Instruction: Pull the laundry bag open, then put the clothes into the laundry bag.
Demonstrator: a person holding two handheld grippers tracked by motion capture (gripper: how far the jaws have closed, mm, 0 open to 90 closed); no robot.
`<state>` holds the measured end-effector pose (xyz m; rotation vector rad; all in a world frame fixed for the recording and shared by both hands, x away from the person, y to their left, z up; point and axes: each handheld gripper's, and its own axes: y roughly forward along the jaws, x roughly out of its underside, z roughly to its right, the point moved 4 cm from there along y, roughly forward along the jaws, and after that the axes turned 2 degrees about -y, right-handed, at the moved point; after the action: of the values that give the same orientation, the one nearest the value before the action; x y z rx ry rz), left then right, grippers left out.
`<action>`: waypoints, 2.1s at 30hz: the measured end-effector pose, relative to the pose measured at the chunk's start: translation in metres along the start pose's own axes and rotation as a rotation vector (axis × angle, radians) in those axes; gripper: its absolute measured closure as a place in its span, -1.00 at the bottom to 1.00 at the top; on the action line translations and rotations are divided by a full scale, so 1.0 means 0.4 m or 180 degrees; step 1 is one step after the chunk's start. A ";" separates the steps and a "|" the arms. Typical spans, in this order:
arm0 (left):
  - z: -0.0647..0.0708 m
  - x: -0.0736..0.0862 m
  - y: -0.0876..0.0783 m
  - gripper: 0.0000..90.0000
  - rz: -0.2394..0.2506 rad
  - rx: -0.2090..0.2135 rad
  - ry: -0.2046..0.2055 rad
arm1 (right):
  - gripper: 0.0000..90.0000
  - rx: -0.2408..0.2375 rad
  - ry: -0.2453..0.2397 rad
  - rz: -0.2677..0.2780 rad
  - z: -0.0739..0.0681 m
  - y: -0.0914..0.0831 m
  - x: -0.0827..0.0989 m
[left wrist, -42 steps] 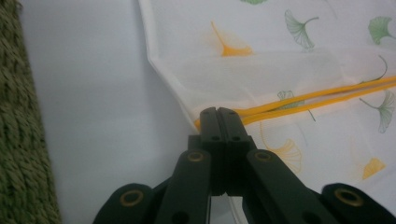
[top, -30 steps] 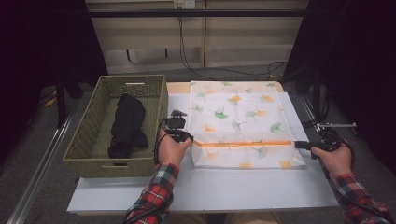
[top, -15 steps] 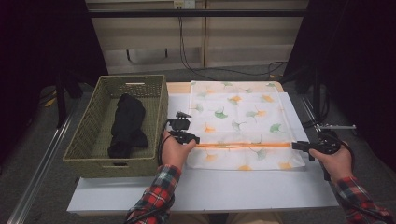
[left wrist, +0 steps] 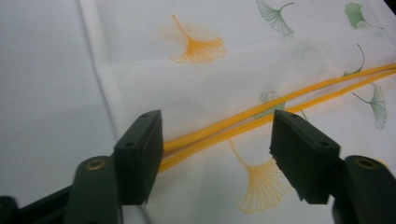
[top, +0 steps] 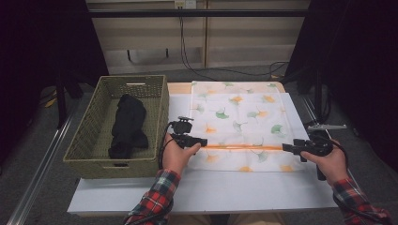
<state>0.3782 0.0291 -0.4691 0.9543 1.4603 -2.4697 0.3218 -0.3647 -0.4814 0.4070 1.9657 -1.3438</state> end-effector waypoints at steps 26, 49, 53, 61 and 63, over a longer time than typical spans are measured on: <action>-0.009 -0.007 0.000 -0.82 -0.0028 0.0148 0.0026 | -0.61 -0.0120 -0.0249 -0.0085 -0.083 0.058 -0.034; -0.008 -0.005 0.004 -0.86 -0.0040 0.0185 0.0039 | -0.43 -0.0335 -0.0634 -0.0125 -0.177 0.179 -0.084; -0.005 -0.005 0.003 -0.85 -0.0042 0.0179 0.0060 | -0.37 -0.0361 -0.0672 -0.0168 -0.189 0.196 -0.081; -0.009 -0.005 0.009 -0.85 -0.0040 0.0195 0.0035 | -0.31 -0.0308 -0.0743 -0.0205 -0.207 0.228 -0.090; -0.011 -0.005 0.009 -0.85 -0.0054 0.0199 0.0035 | -0.30 -0.0275 -0.0744 -0.0201 -0.208 0.238 -0.092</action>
<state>0.3832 0.0304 -0.4721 0.9720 1.4080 -2.5400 0.3739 -0.2461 -0.5030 0.1406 1.8465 -1.2782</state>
